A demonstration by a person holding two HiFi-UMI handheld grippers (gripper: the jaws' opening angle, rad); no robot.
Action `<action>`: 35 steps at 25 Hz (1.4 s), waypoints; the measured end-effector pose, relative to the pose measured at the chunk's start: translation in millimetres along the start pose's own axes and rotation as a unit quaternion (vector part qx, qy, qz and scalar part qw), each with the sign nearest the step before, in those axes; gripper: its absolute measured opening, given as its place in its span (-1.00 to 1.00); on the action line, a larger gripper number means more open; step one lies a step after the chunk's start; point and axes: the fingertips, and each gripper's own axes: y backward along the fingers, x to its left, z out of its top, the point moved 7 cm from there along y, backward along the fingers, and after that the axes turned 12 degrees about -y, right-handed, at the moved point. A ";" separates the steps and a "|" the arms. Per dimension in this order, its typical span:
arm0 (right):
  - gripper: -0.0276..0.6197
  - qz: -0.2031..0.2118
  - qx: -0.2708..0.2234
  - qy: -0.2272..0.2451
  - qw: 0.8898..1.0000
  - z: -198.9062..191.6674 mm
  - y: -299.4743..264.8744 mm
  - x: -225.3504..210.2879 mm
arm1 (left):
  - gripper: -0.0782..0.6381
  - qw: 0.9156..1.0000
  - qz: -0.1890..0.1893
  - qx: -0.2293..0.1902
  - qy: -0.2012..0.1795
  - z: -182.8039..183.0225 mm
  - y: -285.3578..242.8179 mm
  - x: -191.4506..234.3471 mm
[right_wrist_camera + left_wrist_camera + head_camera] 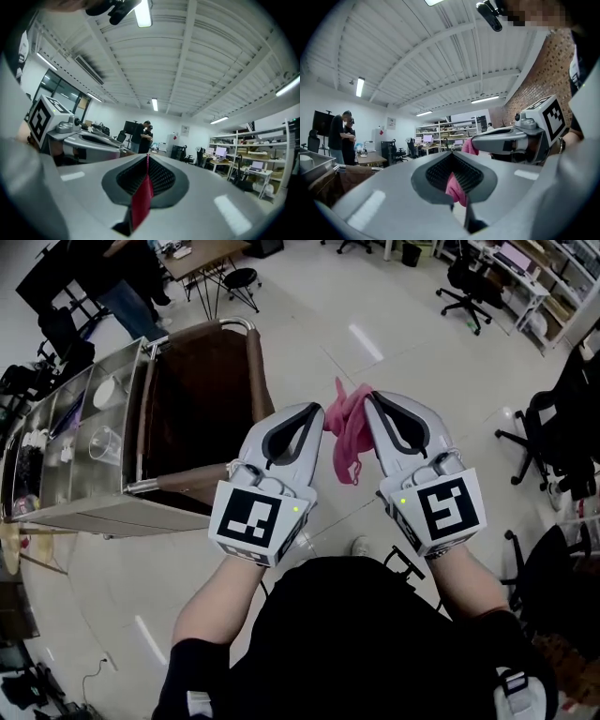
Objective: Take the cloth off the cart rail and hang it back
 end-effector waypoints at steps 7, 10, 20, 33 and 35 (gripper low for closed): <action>-0.89 0.063 -0.008 0.003 0.998 23.3 5.5 -73.8 | -0.78 0.997 0.070 0.015 -0.003 26.3 -52.1 -28.7; -0.89 0.097 -0.049 0.012 0.994 36.7 2.8 -97.9 | -0.78 0.994 0.101 -0.018 -0.027 41.3 -72.4 -32.3; -0.89 0.142 -0.031 0.003 0.989 49.3 -31.9 -145.5 | -0.78 0.989 0.142 0.000 -0.038 58.8 -116.1 -21.0; -0.89 0.210 -0.079 0.021 0.974 75.8 -150.5 -164.0 | -0.78 0.978 0.199 0.057 0.029 55.9 -154.1 52.6; -0.89 0.216 -0.080 0.020 0.973 82.6 -171.5 -166.4 | -0.78 0.976 0.207 0.058 0.030 59.4 -157.4 68.0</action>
